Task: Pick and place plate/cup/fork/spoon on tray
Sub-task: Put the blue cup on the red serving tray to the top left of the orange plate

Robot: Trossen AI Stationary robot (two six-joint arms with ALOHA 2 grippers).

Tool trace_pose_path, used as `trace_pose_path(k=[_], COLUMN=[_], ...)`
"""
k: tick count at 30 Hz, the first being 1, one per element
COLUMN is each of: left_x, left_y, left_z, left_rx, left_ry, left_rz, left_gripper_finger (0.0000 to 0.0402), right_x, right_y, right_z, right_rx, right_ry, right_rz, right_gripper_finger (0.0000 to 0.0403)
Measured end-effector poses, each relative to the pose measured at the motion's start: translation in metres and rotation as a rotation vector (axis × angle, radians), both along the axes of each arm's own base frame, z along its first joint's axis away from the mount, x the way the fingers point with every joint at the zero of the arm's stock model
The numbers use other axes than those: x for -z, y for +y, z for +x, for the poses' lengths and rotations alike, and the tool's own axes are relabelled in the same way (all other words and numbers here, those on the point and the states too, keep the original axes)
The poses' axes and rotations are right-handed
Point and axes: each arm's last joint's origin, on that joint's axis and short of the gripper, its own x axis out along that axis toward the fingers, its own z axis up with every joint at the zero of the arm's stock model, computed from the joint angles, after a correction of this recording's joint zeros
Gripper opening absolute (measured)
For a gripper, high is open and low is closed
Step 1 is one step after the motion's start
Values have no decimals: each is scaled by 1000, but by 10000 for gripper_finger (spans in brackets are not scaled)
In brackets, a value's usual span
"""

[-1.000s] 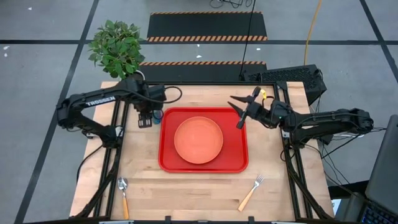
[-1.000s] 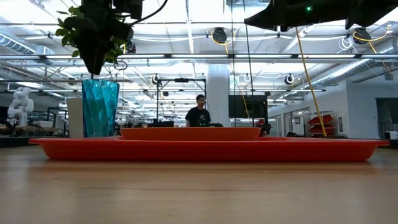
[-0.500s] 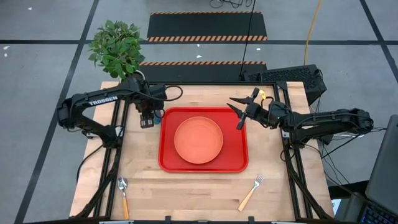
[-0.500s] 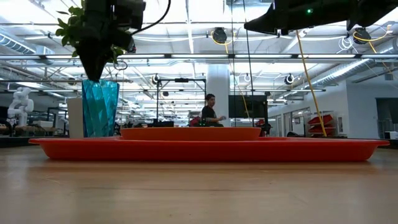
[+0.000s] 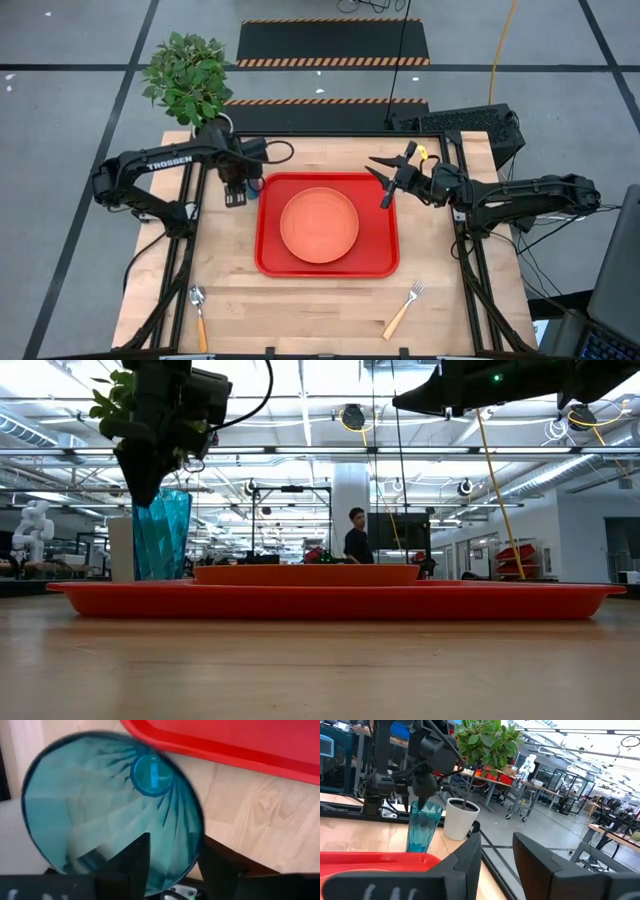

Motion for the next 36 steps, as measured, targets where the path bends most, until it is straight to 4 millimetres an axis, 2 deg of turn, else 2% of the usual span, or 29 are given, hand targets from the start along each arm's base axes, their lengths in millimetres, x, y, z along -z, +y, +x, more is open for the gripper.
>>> trace_pose_path(k=[2,7,8,25,30,36], left_x=[0,0,0,-1,-15,-44], left_y=[2,8,9,12,13,15], left_z=[-1,-4,-5,-15,-16,-12], left_rx=[-13,-43,-48,-152,-199,-221], left_ry=[0,0,5,67,64,-26], left_rz=[0,0,2,-31,-28,-4], left_gripper_finger=[130,25,15,8,8,8], right_x=[0,0,0,0,0,1], right_y=[0,0,0,-1,-2,-5], right_z=[0,0,0,0,-1,-1], right_rx=[1,2,2,33,38,54], right_ry=[1,1,2,11,12,24], right_rz=[0,-1,-4,-18,-20,-15], right_gripper_finger=[107,107,107,107,107,107])
